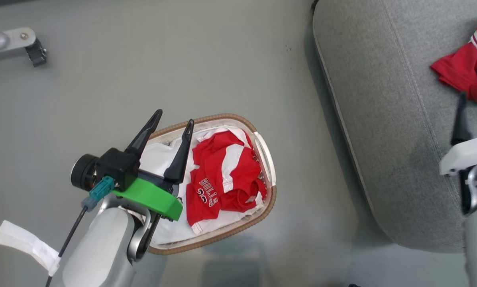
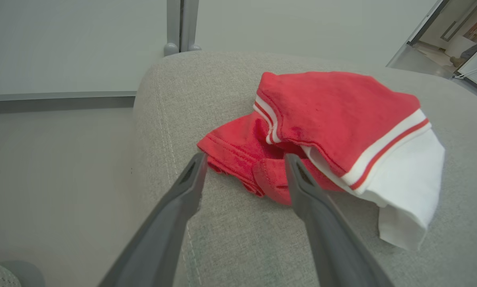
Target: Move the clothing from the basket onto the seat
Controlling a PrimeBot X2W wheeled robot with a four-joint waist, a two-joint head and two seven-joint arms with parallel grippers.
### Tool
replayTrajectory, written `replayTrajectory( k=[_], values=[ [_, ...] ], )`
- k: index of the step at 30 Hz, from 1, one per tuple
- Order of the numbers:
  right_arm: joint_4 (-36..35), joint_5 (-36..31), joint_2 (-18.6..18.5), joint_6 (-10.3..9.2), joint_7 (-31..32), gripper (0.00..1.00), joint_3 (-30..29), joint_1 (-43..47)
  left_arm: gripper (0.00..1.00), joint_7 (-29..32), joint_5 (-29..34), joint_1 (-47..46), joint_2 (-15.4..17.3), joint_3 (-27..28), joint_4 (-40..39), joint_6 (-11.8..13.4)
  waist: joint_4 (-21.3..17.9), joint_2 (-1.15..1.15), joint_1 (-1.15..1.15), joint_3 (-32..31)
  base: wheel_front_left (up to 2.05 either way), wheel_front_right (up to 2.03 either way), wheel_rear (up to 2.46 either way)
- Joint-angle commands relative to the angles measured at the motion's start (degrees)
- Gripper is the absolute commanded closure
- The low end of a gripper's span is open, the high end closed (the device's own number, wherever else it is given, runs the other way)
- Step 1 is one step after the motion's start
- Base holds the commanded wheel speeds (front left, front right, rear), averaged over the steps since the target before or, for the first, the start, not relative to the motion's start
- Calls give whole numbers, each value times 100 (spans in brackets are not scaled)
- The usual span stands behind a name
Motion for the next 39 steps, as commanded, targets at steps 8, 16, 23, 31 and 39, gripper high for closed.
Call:
replayTrajectory(
  k=[8, 16, 23, 31, 39],
  values=[
    [-591, 417, 622, -8, -26, 0, 773, 436, 0, 4, 295, 462, -285, 607, 80, 10, 404, 0, 0, -598, 0, 0, 0],
    [-797, 982, 717, -8, -26, 0, 1591, 576, 0, 4, 664, 843, -553, 1464, 125, 10, 720, 0, 0, -946, 0, 0, 0],
    [-937, 1349, 713, -8, -26, 0, 2015, 787, 0, 3, 991, 1169, -754, 2305, 161, 10, 874, 0, 0, -1258, 0, 0, 0],
    [-910, 1502, 719, -8, -27, 0, 2168, 1146, 0, 3, 1181, 1506, -924, 2843, 232, 10, 938, 0, 0, -1598, 0, 0, 0],
    [-809, 1558, 715, -8, -27, 0, 2185, 1535, 0, 3, 1114, 1825, -994, 2874, 303, 10, 1026, 0, 0, -1959, 0, 0, 0]
  ],
)
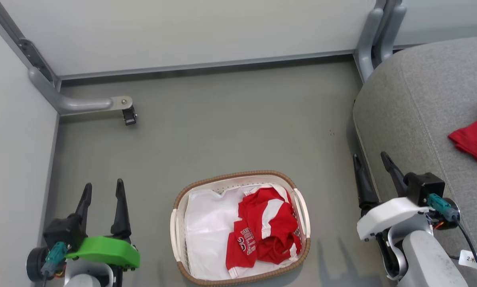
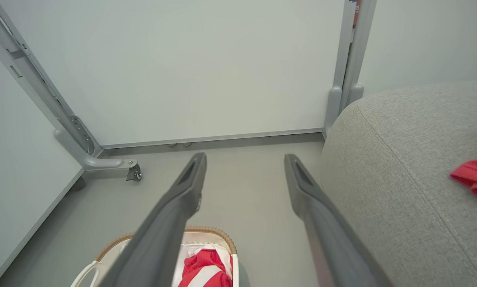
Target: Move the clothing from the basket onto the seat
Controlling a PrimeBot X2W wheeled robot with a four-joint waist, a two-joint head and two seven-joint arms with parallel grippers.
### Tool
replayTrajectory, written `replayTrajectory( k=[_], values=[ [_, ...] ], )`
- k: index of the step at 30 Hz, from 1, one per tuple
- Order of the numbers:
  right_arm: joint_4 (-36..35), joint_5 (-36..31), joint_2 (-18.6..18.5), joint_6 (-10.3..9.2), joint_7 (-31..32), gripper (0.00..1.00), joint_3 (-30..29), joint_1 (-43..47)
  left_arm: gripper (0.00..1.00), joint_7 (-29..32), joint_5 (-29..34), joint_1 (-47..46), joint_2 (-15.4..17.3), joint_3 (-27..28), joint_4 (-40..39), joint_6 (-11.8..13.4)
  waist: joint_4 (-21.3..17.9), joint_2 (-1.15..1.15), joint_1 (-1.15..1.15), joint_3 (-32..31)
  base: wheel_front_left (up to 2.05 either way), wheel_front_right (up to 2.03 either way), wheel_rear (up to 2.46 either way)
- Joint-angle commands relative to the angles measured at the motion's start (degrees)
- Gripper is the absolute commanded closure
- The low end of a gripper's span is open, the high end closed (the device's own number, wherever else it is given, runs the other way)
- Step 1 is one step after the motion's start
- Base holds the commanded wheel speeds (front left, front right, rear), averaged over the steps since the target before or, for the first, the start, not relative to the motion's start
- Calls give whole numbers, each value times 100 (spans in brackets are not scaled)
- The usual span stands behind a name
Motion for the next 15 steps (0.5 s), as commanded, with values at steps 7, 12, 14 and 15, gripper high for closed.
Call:
replayTrajectory(
  k=[7, 12, 14, 15],
  values=[
    [48, 49, -27, -8, -27, 0, 122, 347, 0, 4, 22, 383, -12, 19, 21, 10, 57, 0, 0, -387, 0, 0, 0],
    [42, 94, -27, -8, -27, 0, 174, 462, 0, 4, -66, 482, -19, -1, 26, 10, 39, 0, 0, -428, 0, 0, 0],
    [50, 133, -28, -8, -27, 0, 196, 455, 0, 4, -94, 464, -19, -31, 45, 10, 27, 0, 0, -424, 0, 0, 0],
    [57, 158, -27, -8, -27, 0, 212, 449, 0, 4, -97, 455, -18, -36, 43, 10, 21, 0, 0, -420, 0, 0, 0]
  ],
)
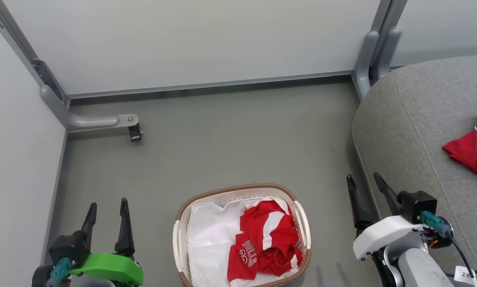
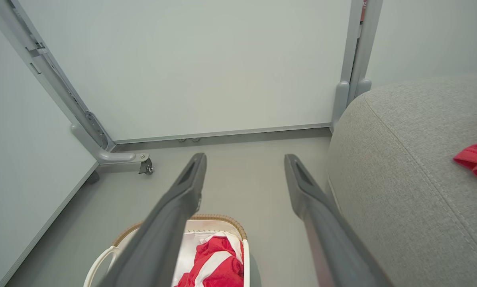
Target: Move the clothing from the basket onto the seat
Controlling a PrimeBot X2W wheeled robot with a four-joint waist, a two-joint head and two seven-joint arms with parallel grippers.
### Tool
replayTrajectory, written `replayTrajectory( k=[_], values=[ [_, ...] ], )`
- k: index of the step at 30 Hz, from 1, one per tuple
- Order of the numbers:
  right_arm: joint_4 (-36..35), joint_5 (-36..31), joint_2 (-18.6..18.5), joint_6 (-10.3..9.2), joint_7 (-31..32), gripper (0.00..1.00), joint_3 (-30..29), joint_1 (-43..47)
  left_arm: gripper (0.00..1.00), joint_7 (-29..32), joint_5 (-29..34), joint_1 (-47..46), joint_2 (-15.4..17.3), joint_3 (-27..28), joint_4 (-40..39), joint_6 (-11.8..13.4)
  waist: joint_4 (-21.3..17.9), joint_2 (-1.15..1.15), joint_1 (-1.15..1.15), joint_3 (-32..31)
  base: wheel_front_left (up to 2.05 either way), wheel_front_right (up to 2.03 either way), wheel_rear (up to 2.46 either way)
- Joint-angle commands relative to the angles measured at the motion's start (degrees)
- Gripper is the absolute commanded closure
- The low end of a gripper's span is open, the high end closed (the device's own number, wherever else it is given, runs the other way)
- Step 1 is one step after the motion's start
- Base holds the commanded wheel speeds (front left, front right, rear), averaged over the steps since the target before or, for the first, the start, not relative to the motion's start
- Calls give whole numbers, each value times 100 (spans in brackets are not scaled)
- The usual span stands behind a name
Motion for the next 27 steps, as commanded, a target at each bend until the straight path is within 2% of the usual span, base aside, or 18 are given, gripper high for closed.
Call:
replayTrajectory(
  k=[1, 8, 14, 27],
  values=[
    [20, 48, -25, -8, -27, 0, 24, 48, 0, 4, -19, 59, 3, -3, -10, 11, -13, 0, 0, 10, 0, 0, 0],
    [-45, 110, -25, -8, -27, 0, 129, -119, 0, 4, -54, -58, 3, -209, -43, 11, -101, 0, 0, 214, 0, 0, 0],
    [-288, 68, -26, -8, -27, 0, 129, -424, 0, 4, -257, -354, 6, -688, 48, 12, -212, 0, 0, 745, 0, 0, 0],
    [-1046, 212, -22, -8, -27, 0, -97, -1296, 0, 5, -734, -1674, 162, -2231, 891, 11, -649, 0, 0, 2217, 0, 0, 0]
  ],
)
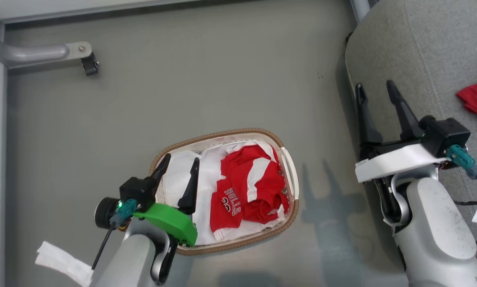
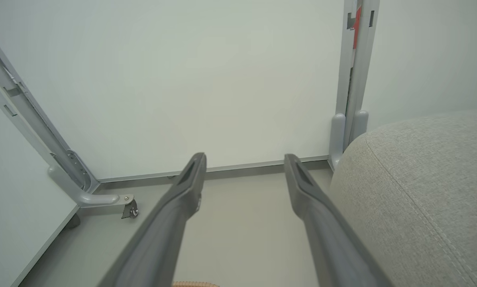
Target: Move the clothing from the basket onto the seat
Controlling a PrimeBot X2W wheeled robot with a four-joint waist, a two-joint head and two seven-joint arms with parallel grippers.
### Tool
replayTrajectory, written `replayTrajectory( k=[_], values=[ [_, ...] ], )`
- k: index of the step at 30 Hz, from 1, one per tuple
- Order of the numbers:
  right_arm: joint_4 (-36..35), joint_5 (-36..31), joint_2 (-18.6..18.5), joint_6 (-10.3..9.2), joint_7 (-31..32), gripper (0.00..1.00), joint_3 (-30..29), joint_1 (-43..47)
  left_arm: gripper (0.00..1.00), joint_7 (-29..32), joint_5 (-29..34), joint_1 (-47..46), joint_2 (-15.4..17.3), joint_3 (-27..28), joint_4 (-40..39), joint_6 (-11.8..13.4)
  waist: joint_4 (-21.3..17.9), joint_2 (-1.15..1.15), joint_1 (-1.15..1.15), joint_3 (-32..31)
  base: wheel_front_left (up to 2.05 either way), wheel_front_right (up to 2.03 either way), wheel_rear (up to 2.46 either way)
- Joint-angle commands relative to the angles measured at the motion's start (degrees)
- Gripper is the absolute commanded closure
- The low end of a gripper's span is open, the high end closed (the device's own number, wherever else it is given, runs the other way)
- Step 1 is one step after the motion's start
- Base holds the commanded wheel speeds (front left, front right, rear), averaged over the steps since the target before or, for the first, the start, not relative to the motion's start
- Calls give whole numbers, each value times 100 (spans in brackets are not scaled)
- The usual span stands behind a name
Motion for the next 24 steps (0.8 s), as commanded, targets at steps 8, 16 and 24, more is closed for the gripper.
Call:
replayTrajectory(
  k=[8, 16, 24],
  values=[
    [-451, -50, -19, -8, -27, 0, -113, -491, 0, 4, -339, -924, 3, -637, 341, 11, -479, 0, 0, 1321, 0, 0, 0],
    [-914, -53, -18, -8, -27, 0, -240, -650, 0, 4, -665, -1523, -7, -1067, 647, 12, -581, 0, 0, 1953, 0, 0, 0],
    [-1257, -7, -21, -8, -27, 0, -238, -738, 0, 4, -932, -1934, 137, -1346, 858, 12, -715, 0, 0, 2428, 0, 0, 0]
  ],
)
